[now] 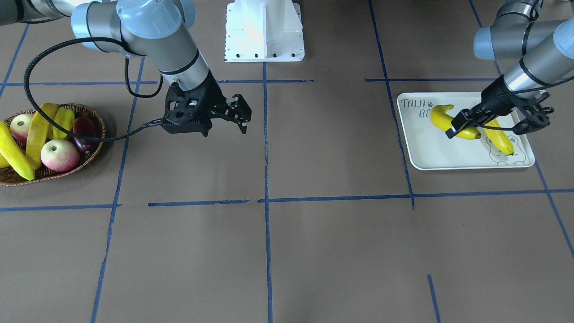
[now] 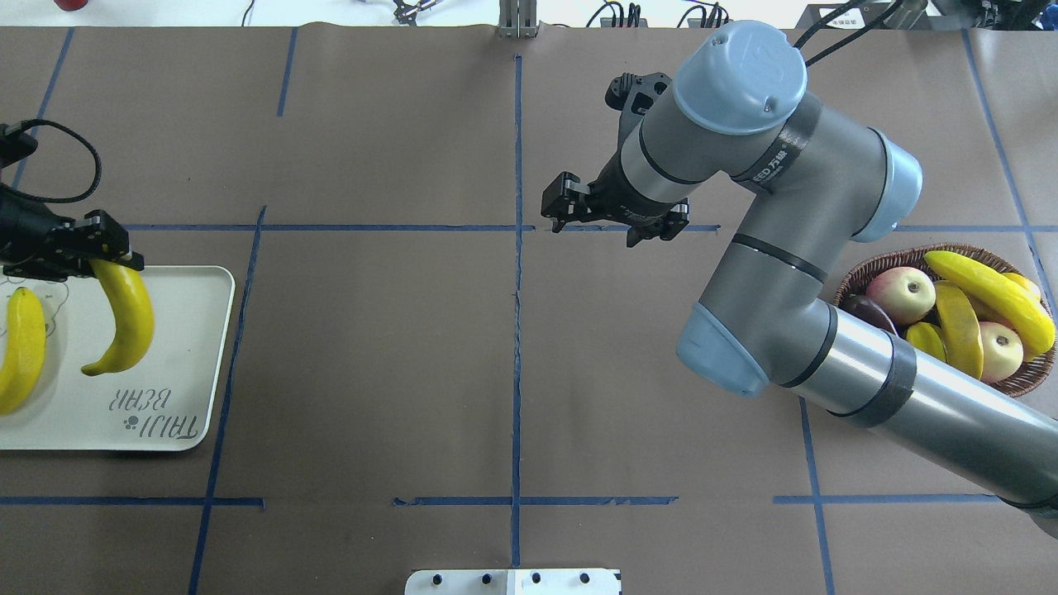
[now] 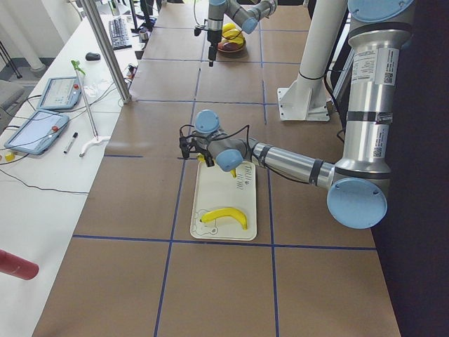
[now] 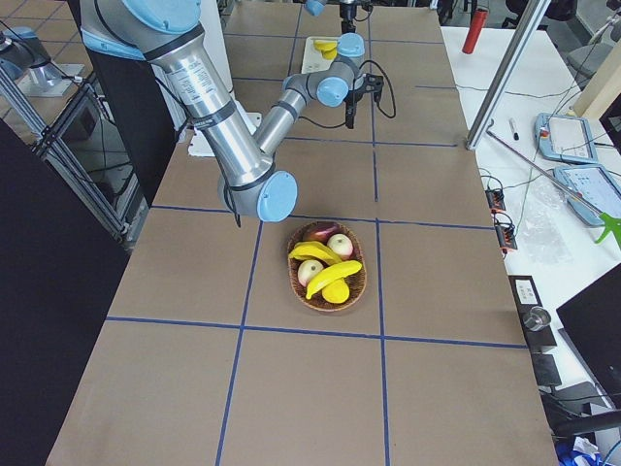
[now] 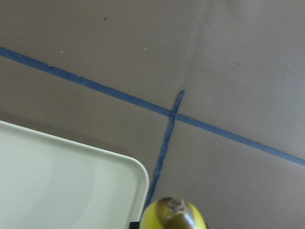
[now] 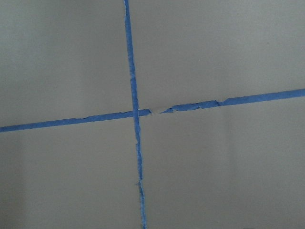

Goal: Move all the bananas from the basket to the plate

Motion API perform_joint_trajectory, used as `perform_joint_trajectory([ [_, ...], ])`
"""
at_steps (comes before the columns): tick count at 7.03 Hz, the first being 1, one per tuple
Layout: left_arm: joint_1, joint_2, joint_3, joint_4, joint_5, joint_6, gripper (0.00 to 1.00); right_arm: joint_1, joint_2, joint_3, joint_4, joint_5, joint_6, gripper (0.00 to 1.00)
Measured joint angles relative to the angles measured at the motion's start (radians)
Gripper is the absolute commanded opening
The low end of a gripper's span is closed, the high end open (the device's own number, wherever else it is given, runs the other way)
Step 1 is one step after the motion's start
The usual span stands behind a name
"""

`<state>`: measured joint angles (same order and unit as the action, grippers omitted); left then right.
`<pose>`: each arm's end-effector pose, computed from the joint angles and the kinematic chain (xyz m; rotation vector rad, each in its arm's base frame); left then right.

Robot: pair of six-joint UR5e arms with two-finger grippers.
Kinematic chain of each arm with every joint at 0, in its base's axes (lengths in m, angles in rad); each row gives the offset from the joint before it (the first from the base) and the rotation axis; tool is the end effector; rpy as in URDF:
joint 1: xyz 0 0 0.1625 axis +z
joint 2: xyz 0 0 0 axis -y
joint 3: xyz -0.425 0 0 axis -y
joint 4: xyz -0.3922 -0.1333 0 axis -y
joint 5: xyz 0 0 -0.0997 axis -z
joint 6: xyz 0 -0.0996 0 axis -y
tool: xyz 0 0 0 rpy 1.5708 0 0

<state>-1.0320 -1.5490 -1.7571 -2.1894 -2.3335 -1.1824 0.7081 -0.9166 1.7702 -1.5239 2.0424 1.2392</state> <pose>0.2007 -0.4615 0.5039 -0.0628 1.0349 -0.2868 -0.4349 -0.4883 0.1812 0.0576 -0.9835 0.1333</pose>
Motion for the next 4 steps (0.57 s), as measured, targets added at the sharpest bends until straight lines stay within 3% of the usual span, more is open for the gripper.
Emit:
perform_joint_trajectory([
  [2, 0.002, 0.063, 0.002, -0.002, 0.003, 0.063, 0.0, 0.049, 0.001, 0.017, -0.117, 0.042, -0.126, 1.0],
  [4, 0.005, 0.113, 0.004, -0.004, 0.004, 0.119, 0.04, 0.07, -0.004, 0.027, -0.157, 0.062, -0.178, 1.0],
])
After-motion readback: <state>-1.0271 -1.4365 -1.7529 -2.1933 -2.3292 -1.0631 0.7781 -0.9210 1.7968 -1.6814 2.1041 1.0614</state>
